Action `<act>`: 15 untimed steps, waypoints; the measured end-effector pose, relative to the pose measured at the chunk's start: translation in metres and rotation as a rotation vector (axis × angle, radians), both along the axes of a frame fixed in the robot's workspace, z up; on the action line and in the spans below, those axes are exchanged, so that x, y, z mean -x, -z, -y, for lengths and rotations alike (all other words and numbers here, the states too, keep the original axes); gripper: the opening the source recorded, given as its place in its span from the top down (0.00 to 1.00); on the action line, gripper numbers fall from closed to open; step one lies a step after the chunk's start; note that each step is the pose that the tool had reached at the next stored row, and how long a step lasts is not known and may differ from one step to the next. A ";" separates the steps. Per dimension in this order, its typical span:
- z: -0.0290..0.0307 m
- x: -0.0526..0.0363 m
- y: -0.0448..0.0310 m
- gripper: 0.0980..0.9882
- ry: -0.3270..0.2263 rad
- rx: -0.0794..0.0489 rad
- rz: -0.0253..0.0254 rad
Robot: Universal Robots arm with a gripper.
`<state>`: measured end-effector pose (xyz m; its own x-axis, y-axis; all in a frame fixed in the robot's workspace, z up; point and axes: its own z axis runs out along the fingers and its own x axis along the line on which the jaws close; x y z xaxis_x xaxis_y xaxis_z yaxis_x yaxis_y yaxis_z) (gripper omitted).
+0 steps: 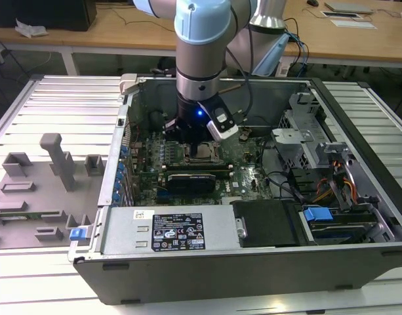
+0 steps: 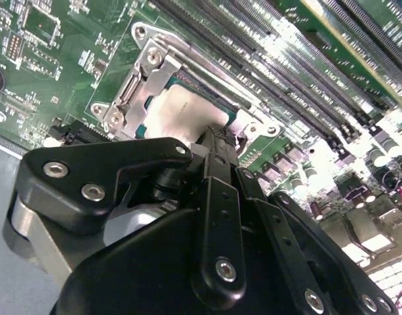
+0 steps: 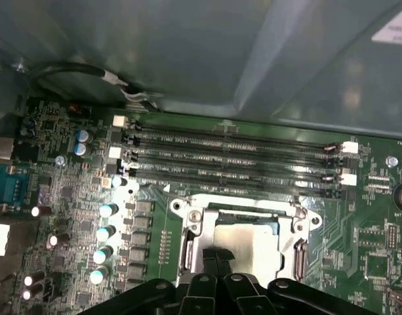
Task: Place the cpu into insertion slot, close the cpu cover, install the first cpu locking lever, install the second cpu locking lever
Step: 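Close the cpu cover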
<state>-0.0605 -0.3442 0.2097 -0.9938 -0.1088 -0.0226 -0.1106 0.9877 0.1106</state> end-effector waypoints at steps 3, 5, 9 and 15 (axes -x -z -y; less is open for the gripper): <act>0.0034 -0.0017 0.0003 0.99 -0.002 0.000 0.0000; 0.0040 -0.0026 0.0009 0.99 -0.002 0.000 0.0001; 0.0062 -0.0033 0.0019 0.99 -0.002 0.000 0.0001; 0.0065 -0.0036 0.0036 0.99 -0.002 -0.022 0.0001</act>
